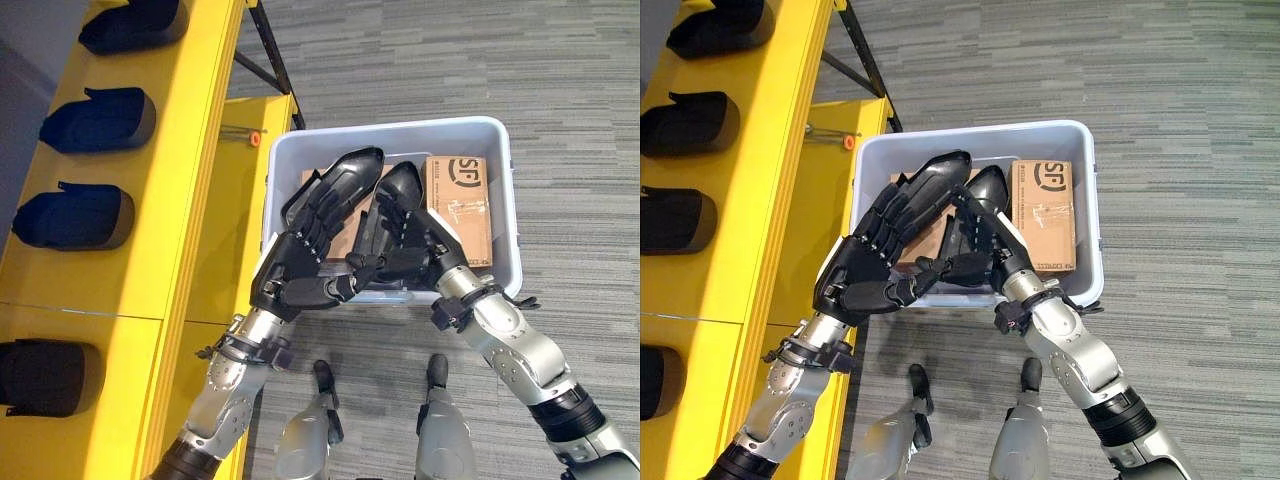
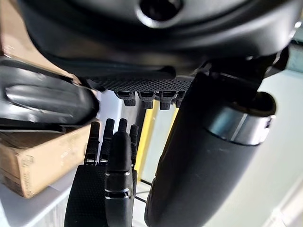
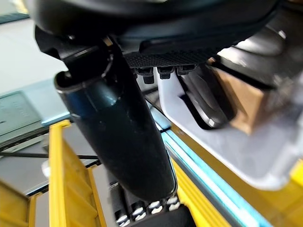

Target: Move parts from the plastic box to the shelf.

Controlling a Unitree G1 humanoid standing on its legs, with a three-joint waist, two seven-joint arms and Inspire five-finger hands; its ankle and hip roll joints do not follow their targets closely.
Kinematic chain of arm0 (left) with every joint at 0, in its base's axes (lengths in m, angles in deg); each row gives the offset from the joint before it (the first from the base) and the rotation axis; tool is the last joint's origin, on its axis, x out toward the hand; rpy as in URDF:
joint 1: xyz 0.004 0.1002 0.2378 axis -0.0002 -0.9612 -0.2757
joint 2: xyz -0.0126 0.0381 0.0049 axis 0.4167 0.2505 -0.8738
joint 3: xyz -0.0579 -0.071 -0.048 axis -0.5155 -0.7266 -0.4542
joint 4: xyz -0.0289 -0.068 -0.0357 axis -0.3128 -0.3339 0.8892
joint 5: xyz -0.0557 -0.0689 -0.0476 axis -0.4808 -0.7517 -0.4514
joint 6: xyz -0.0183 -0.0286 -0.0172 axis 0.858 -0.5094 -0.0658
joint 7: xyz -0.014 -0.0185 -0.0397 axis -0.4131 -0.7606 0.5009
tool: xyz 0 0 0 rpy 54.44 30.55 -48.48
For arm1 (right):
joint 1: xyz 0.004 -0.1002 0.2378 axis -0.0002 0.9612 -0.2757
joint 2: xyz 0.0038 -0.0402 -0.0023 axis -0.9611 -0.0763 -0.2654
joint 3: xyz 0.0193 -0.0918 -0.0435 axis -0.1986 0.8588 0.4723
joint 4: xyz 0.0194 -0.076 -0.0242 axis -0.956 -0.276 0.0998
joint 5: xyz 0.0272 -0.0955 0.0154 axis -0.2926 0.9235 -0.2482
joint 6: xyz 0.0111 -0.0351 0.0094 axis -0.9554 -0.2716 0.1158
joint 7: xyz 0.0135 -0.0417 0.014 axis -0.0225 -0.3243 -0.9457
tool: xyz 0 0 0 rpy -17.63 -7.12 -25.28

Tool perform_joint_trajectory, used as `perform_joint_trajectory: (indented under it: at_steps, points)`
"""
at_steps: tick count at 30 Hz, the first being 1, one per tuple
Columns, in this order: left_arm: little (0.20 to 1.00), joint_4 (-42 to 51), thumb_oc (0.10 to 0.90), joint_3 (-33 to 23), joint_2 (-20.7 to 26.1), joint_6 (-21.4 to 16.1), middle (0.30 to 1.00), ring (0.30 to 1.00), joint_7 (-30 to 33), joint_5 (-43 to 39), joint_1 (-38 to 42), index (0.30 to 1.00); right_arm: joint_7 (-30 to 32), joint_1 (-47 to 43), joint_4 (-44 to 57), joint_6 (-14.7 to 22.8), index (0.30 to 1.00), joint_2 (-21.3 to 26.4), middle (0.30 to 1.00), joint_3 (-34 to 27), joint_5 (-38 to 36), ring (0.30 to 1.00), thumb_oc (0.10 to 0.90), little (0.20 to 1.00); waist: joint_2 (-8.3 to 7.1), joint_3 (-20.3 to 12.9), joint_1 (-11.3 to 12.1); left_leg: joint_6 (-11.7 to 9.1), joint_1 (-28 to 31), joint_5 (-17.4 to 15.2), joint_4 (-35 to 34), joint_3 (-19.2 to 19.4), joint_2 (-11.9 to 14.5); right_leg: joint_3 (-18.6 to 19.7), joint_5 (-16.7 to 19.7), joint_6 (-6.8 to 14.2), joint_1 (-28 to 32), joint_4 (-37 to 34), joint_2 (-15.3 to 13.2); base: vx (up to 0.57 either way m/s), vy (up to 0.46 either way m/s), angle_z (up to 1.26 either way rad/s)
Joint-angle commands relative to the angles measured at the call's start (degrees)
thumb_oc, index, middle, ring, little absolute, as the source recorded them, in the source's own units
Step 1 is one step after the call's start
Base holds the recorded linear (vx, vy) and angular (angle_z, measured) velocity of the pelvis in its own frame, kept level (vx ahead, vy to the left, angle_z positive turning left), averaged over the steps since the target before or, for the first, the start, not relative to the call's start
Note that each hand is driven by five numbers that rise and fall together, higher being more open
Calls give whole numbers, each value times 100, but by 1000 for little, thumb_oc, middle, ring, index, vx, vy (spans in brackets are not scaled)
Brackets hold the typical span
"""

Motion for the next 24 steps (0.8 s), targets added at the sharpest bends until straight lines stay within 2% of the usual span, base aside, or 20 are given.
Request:
perform_joint_trajectory:
  at_steps: [1,4,8,11,14,21,22,23,24]
  points:
    - [1000,777,900,-174,197,-709,1000,1000,-130,-21,302,1000,83,-738,318,456,1000,-265,1000,-75,-443,1000,900,1000,-153,1,38,38,-366,-538,436,-426,22,-78,-1291,-544,-69,1018,146,-32,-26,12]
    - [1000,780,900,-174,228,-729,1000,1000,-85,-6,344,1000,113,-798,202,487,1000,-330,1000,-90,-425,1000,900,1000,-145,90,60,52,-476,-522,470,-444,7,-80,-1304,-551,-187,1102,152,-22,-16,4]
    - [1000,866,900,-158,266,-645,1000,1000,43,61,403,1000,621,-925,-102,517,1000,-488,1000,-131,-287,1000,900,1000,-108,102,143,113,-925,-498,583,-454,-60,-76,-1357,-580,-640,1352,161,0,0,0]
    - [1000,1000,900,-135,282,-576,1000,1000,137,172,338,1000,1011,-960,-393,748,1000,-640,1000,-391,-418,1000,900,1000,-45,102,208,178,-1377,-502,694,-452,-171,-31,-1469,-604,-1126,1665,151,-2,7,7]
    - [1000,1050,900,-138,288,-581,1000,1000,170,194,310,1000,1120,-963,-420,733,1000,-688,1000,-459,-449,1000,900,1000,-5,102,229,212,-1569,-510,734,-443,-222,18,-1510,-612,-1349,1788,156,-3,9,3]
    - [1000,1163,900,-96,296,-519,1000,1000,219,278,301,1000,1257,-1159,-673,530,1000,-738,1000,-579,-919,1000,900,1000,80,102,337,270,-2013,-495,811,-443,-315,61,-1566,-639,-1817,2003,165,-7,6,-4]
    - [1000,1163,900,-77,309,-516,1000,1000,219,272,314,1000,1237,-1224,-754,538,1000,-733,1000,-601,-1056,1000,900,1000,89,102,360,275,-2073,-490,823,-445,-323,59,-1574,-644,-1869,2028,163,0,0,0]
    - [1000,1155,900,-63,322,-482,1000,1000,185,300,339,1000,1232,-1427,-1016,395,1000,-713,1000,-710,-1608,1000,900,1000,110,102,417,287,-2164,-485,835,-456,-343,48,-1590,-656,-1951,2072,167,68,-29,3]
    - [1000,1145,900,-28,325,-471,1000,1000,173,310,307,1000,1164,-1506,-1185,368,1000,-692,1000,-777,-1786,1000,900,1000,92,102,432,245,-2074,-604,858,-498,-398,83,-1734,-626,-1852,2112,136,75,-36,9]
